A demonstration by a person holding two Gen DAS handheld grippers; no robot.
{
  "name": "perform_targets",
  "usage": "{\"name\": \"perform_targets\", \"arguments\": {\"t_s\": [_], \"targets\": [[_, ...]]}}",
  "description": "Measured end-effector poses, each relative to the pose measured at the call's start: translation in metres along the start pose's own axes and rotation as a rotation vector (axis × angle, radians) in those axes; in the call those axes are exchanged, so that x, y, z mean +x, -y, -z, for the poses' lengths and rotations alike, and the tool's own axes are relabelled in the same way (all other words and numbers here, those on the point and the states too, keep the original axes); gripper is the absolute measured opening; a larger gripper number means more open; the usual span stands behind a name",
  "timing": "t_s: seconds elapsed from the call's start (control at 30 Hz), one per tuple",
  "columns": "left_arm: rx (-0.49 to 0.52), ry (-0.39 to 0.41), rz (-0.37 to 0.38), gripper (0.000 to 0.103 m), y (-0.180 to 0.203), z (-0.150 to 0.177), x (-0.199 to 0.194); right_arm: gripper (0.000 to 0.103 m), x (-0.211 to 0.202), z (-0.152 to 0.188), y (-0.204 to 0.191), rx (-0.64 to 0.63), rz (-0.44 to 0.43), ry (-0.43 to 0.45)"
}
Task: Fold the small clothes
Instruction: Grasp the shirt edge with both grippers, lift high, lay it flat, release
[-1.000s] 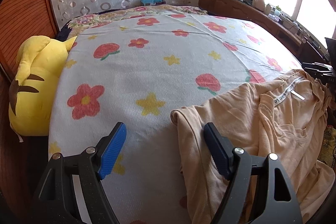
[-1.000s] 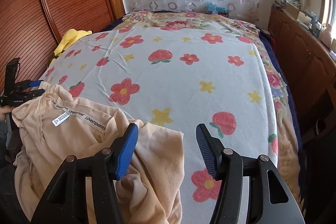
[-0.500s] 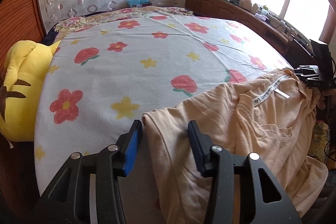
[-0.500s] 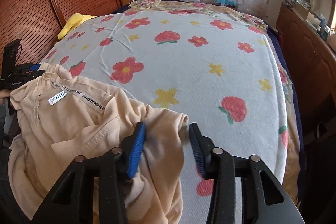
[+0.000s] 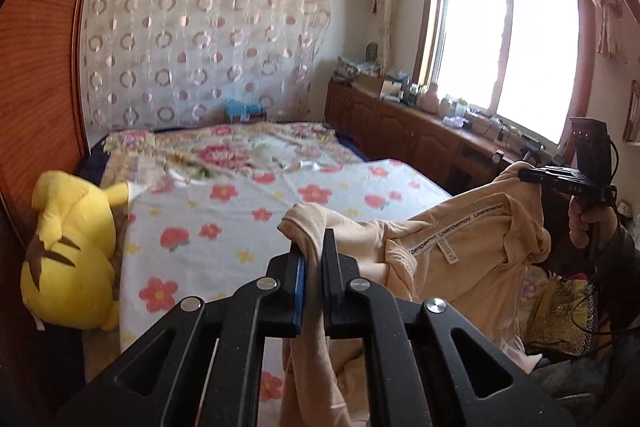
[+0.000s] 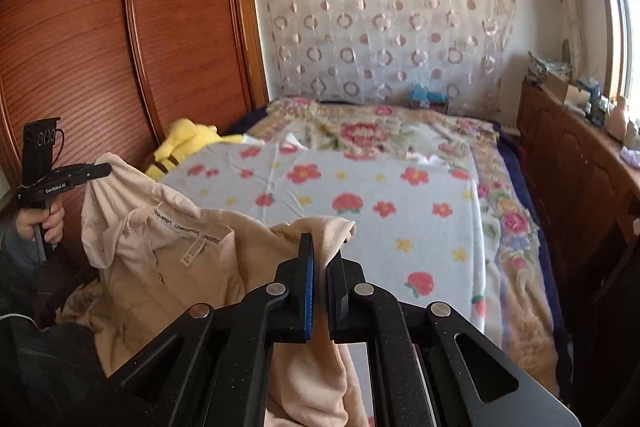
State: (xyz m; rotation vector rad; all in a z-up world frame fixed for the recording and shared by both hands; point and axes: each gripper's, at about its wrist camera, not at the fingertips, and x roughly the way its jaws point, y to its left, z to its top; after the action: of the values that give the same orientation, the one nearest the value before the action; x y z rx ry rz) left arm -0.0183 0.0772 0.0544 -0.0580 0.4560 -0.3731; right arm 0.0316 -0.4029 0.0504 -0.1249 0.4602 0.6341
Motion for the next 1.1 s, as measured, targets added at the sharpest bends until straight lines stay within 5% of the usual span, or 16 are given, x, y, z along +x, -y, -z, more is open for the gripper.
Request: {"name": "perform_targets", "arguments": {"t_s": [0.37, 0.77, 0.97, 1.1], "targets": [[0.113, 0.281, -0.043, 0.007, 0.025, -0.091, -0.109, 0.005, -0.146, -0.089, -0.039, -0.142, 0.023, 0.257], [0.17, 0.526, -0.125, 0.007, 0.019, -0.163, -0.193, 0.004, -0.25, -0.16, -0.082, -0.269, 0.107, 0.465], [0.175, 0.553, -0.191, 0.007, 0.006, -0.188, -0.19, 0.004, -0.252, -0.175, -0.101, -0.316, 0.141, 0.512], [0.147, 0.496, -0.245, 0.007, -0.017, -0.205, -0.152, 0.004, -0.195, -0.18, -0.1, -0.326, 0.165, 0.463]]}}
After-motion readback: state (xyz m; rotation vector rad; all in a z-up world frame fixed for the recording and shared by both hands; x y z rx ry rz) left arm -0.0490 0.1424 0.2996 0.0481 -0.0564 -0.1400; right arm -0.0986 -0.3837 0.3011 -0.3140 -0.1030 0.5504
